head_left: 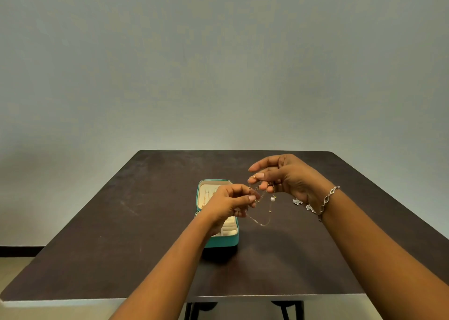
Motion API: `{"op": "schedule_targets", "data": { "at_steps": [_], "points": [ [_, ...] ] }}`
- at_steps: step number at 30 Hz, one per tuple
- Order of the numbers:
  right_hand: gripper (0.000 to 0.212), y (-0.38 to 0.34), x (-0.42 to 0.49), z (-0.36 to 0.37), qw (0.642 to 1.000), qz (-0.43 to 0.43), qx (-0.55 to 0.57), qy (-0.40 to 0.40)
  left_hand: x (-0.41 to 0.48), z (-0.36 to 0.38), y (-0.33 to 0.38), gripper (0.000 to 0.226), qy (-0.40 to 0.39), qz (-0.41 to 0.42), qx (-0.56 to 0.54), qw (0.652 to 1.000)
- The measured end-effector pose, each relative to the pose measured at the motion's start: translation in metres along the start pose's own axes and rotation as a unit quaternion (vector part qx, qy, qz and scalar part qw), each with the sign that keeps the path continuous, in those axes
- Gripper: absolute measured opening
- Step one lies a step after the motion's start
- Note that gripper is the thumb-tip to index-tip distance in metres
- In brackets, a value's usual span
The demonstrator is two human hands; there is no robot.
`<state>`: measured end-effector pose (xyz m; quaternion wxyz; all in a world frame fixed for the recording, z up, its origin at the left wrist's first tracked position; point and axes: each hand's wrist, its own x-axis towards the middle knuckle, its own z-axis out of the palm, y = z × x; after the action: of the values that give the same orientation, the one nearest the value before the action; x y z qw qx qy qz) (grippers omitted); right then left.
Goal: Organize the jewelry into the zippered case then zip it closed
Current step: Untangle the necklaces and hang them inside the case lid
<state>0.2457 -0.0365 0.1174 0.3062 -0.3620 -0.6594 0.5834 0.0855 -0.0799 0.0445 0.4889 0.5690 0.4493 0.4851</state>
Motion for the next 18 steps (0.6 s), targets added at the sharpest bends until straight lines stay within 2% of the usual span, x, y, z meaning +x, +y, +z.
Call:
{"op": "schedule_targets", "data": {
  "at_steps": [9,15,18],
  "points": [
    [0.018,0.010,-0.006,-0.011,1.000,0.022,0.002,0.016,-0.005,-0.003,-0.004,0.021,0.003,-0.026,-0.184,0.983],
    [0.018,0.021,-0.012,-0.009,0.998,0.057,-0.006,-0.036,-0.003,-0.001,0.001,0.028,-0.001,-0.050,-0.286,0.957],
    [0.016,0.028,-0.013,-0.008,0.997,0.063,0.038,-0.033,-0.004,0.003,0.001,0.016,-0.003,-0.057,-0.303,0.951]
  ]
}}
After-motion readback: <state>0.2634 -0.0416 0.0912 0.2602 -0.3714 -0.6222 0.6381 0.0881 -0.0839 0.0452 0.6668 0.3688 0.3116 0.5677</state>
